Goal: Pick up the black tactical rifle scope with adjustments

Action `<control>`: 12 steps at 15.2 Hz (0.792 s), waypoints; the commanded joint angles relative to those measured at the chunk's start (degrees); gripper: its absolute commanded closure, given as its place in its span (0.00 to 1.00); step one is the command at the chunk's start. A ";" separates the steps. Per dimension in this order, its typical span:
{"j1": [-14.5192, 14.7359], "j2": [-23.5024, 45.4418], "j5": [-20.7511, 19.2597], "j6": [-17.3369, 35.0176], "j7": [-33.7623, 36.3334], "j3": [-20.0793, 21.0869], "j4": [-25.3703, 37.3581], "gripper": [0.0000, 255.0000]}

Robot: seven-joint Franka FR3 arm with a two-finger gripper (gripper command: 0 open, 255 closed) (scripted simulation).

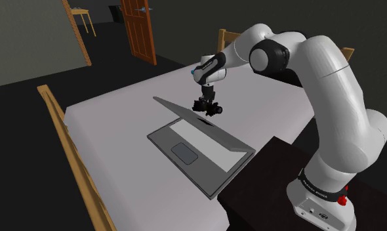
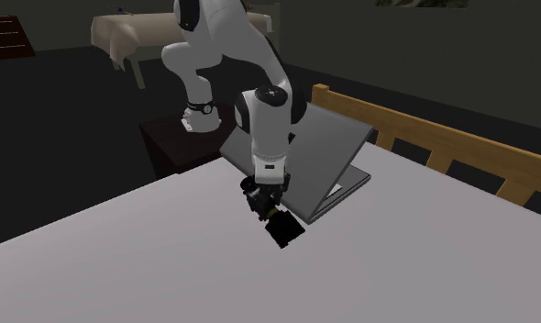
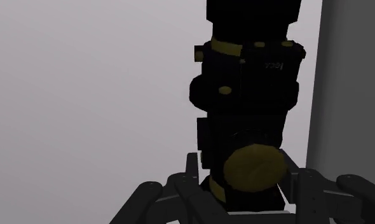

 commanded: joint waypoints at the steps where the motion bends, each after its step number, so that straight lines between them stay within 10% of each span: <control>1: 0.06 -0.90 -0.12 -0.89 0.06 -0.10 0.02 1.00; 12: 0.40 -5.89 -0.86 -6.42 0.50 -0.68 0.58 1.00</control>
